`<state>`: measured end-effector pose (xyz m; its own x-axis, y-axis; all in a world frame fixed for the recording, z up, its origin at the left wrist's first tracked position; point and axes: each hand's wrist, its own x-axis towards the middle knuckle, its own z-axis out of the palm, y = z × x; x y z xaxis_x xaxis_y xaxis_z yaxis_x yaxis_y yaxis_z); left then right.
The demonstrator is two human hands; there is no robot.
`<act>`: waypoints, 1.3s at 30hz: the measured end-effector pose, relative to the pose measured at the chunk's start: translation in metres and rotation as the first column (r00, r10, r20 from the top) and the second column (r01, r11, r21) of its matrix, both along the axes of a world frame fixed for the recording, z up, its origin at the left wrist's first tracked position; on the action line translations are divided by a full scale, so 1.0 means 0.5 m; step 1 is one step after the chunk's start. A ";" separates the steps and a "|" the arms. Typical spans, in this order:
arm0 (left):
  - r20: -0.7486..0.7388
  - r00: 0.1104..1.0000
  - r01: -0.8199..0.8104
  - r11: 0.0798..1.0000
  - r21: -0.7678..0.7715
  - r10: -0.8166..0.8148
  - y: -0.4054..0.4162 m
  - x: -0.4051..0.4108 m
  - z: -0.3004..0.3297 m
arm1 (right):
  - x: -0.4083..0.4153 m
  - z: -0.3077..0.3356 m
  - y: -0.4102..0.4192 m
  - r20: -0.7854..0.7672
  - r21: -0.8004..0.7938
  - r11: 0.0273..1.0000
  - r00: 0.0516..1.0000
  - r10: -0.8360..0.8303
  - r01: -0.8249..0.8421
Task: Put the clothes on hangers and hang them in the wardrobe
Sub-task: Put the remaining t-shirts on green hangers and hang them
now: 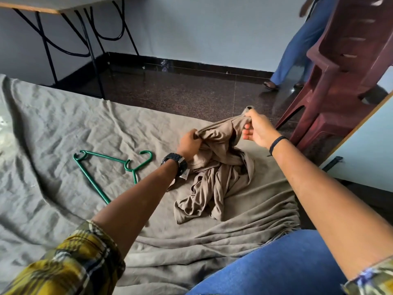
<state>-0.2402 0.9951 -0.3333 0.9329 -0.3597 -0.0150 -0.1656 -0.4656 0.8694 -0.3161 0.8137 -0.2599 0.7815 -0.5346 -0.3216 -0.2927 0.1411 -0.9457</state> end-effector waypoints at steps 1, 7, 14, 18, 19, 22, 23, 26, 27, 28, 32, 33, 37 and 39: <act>-0.037 0.997 -0.068 0.996 -0.054 0.066 0.005 0.009 0.005 | -0.002 -0.005 -0.012 -0.009 0.007 0.999 0.999 -0.033 0.033; -0.076 0.996 0.024 0.992 -0.125 -0.034 0.018 0.028 0.044 | -0.014 -0.038 -0.027 -0.042 0.076 0.997 0.999 -0.004 0.008; -0.146 0.930 0.299 0.926 -0.229 -0.337 -0.003 0.008 0.074 | 0.004 -0.037 0.020 -0.207 -0.735 0.566 0.919 0.337 -0.373; -0.063 0.937 0.330 0.930 -0.164 -0.343 -0.007 0.011 0.083 | 0.007 -0.032 0.057 -0.348 -0.669 0.496 0.823 0.448 -0.553; -0.030 0.943 0.328 0.940 -0.096 -0.332 -0.004 0.015 0.085 | 0.008 -0.033 0.057 -0.357 -0.694 0.478 0.834 0.421 -0.538; 0.069 0.913 0.376 0.893 0.248 -0.403 0.014 0.026 0.086 | 0.007 -0.037 0.032 -0.296 -0.763 0.477 0.892 0.342 -0.436; 0.080 0.894 0.385 0.847 0.367 -0.441 0.021 0.028 0.084 | 0.006 -0.038 0.021 -0.265 -0.773 0.500 0.914 0.308 -0.392; 0.112 0.882 0.323 0.758 0.567 -0.459 0.039 0.032 0.066 | 0.001 -0.039 -0.008 -0.200 -0.816 0.510 0.960 0.194 -0.273; 0.149 0.885 0.289 0.770 0.569 -0.442 0.044 0.037 0.058 | -0.002 -0.037 -0.016 -0.172 -0.833 0.506 0.974 0.150 -0.225; 0.191 0.891 0.252 0.796 0.550 -0.413 0.049 0.042 0.051 | -0.003 -0.036 -0.025 -0.136 -0.845 0.507 0.985 0.104 -0.171; 0.170 0.959 0.150 0.916 0.373 -0.227 0.050 0.050 0.042 | -0.011 -0.036 -0.053 -0.203 -0.832 0.513 0.977 0.069 -0.210; 0.156 0.967 0.137 0.930 0.342 -0.200 0.047 0.049 0.043 | -0.013 -0.036 -0.054 -0.317 -0.820 0.471 0.943 0.100 -0.326; 0.171 0.948 0.211 0.932 0.296 -0.268 0.032 0.041 0.056 | -0.022 -0.043 -0.036 -0.634 -0.688 0.277 0.741 0.219 -0.671; 0.180 0.933 0.257 0.928 0.270 -0.311 0.027 0.037 0.065 | -0.017 -0.042 -0.011 -0.548 -0.666 0.360 0.756 0.358 -0.653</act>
